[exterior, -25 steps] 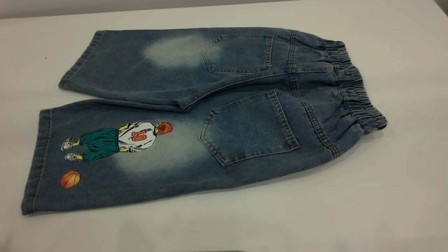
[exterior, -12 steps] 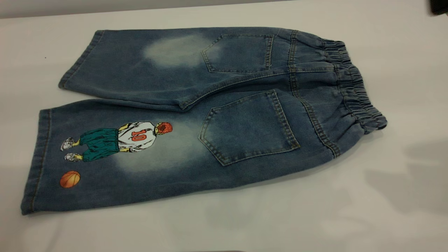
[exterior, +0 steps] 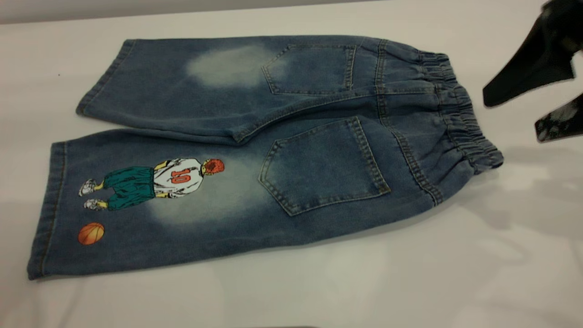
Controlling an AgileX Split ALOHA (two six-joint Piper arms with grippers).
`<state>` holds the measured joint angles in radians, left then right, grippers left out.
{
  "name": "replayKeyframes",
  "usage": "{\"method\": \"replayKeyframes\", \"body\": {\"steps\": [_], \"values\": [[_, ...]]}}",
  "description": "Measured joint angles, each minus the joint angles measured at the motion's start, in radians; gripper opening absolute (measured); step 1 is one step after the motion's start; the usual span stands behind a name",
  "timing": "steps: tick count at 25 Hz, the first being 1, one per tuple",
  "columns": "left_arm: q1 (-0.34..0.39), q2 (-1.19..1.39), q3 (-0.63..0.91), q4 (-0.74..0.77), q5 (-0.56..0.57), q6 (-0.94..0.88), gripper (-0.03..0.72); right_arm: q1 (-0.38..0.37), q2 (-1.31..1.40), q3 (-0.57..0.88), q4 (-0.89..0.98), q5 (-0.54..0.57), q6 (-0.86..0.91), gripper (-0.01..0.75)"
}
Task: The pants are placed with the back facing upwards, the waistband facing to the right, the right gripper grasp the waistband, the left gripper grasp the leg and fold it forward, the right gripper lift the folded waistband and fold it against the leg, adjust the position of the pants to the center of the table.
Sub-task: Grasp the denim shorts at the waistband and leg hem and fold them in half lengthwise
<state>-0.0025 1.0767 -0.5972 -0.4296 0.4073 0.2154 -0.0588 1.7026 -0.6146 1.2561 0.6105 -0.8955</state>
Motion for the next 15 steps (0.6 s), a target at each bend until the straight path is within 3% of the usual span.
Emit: {"method": "replayKeyframes", "body": {"steps": [15], "values": [[0.000,0.000,0.000,-0.001,-0.009,0.003,0.464,0.000,0.270,-0.094,0.099,-0.031,-0.093,0.571]]}}
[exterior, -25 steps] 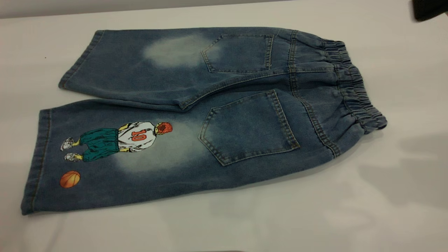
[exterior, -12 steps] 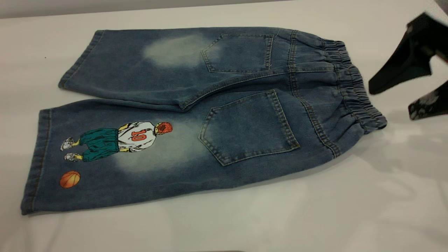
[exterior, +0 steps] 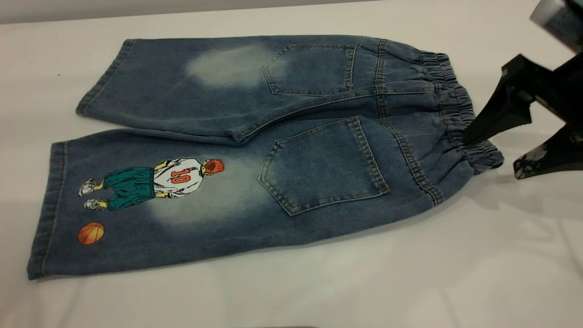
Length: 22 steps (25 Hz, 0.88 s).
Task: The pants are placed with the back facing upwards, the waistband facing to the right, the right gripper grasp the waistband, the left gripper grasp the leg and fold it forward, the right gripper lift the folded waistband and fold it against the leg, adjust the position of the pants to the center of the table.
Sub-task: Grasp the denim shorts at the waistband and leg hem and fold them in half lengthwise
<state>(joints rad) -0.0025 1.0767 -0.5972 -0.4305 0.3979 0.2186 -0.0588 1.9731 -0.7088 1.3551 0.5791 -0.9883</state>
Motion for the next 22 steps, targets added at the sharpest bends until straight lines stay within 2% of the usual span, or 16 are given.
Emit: {"method": "replayKeyframes", "body": {"steps": [15,18,22], "values": [[0.000,0.000,0.000,0.000,-0.002,0.000,0.464,0.000,0.116,-0.005,0.382,-0.004,-0.361,0.558],[0.000,0.000,0.000,0.000,-0.002,0.000,0.464,0.000,0.121,-0.005,0.397,-0.001,-0.377,0.476],[0.000,0.000,0.000,0.000,0.001,0.000,0.464,0.000,0.121,-0.005,0.400,0.033,-0.396,0.254]]}}
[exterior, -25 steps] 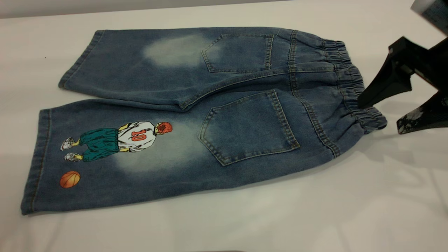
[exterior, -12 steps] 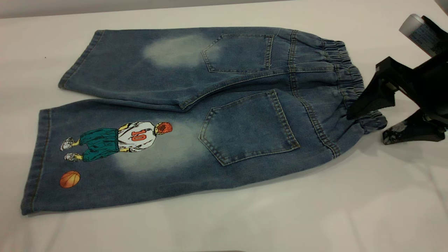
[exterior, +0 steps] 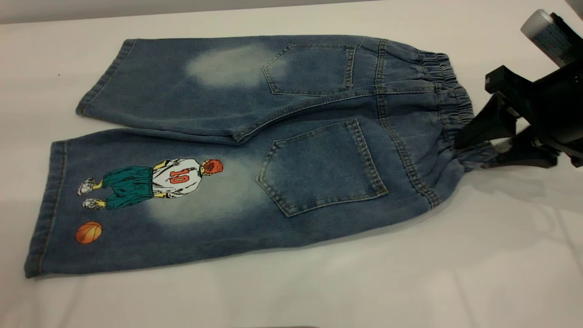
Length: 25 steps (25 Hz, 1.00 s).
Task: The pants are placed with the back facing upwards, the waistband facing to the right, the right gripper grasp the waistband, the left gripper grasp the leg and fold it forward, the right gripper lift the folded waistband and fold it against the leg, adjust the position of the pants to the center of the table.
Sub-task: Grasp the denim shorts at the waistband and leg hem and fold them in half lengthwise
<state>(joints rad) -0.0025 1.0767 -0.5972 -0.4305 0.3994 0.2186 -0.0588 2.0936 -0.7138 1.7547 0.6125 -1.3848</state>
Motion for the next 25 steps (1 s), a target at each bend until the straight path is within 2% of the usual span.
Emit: {"method": "replayKeyframes", "body": {"steps": [3,5,13,18,25], "values": [[0.000,0.000,0.000,0.001,0.014,0.000,0.464,0.000,0.000,0.000,0.001,0.039,-0.009,0.088],[0.000,0.000,0.000,0.010,0.028,0.000,0.464,0.000,0.000,0.000,-0.005,0.055,-0.012,0.038],[0.000,0.072,0.041,0.029,0.093,-0.001,0.464,0.000,0.000,0.000,-0.036,0.061,-0.014,0.028],[0.000,0.206,0.123,0.092,0.013,-0.080,0.464,0.000,0.000,0.000,-0.052,0.061,-0.014,0.028],[0.000,0.422,0.128,0.166,-0.083,-0.175,0.464,0.000,0.000,0.000,-0.062,0.063,-0.014,0.029]]}}
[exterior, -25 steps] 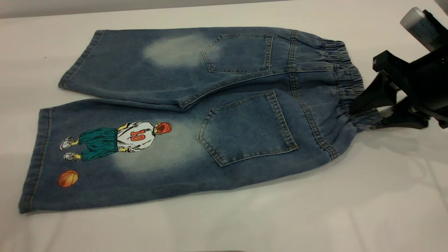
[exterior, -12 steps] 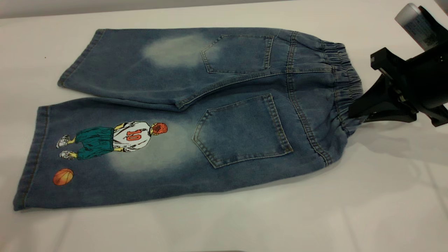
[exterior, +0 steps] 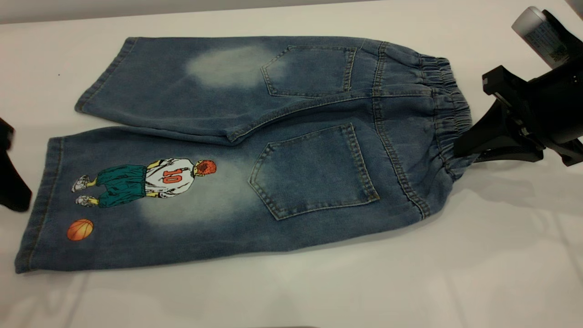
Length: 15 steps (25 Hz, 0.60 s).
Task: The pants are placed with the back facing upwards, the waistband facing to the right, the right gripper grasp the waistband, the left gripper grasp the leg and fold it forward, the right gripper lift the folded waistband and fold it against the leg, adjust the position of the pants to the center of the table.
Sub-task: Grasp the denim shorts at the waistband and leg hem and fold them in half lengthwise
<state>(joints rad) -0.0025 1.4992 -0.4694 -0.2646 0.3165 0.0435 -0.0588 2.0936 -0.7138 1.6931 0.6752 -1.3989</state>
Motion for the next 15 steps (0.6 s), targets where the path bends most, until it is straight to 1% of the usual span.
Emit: {"method": "replayKeyframes", "body": {"steps": [5,9,15], "values": [[0.000,0.143,0.000,0.004,-0.055,-0.005,0.464,0.000,0.000,0.000,0.000,0.002,0.000,0.029],[0.000,0.240,0.000,0.007,-0.125,-0.005,0.464,0.000,0.000,0.000,0.000,0.002,0.000,0.029],[0.000,0.331,-0.001,0.015,-0.207,-0.005,0.464,0.000,0.000,0.000,0.000,0.002,0.000,0.029]]}}
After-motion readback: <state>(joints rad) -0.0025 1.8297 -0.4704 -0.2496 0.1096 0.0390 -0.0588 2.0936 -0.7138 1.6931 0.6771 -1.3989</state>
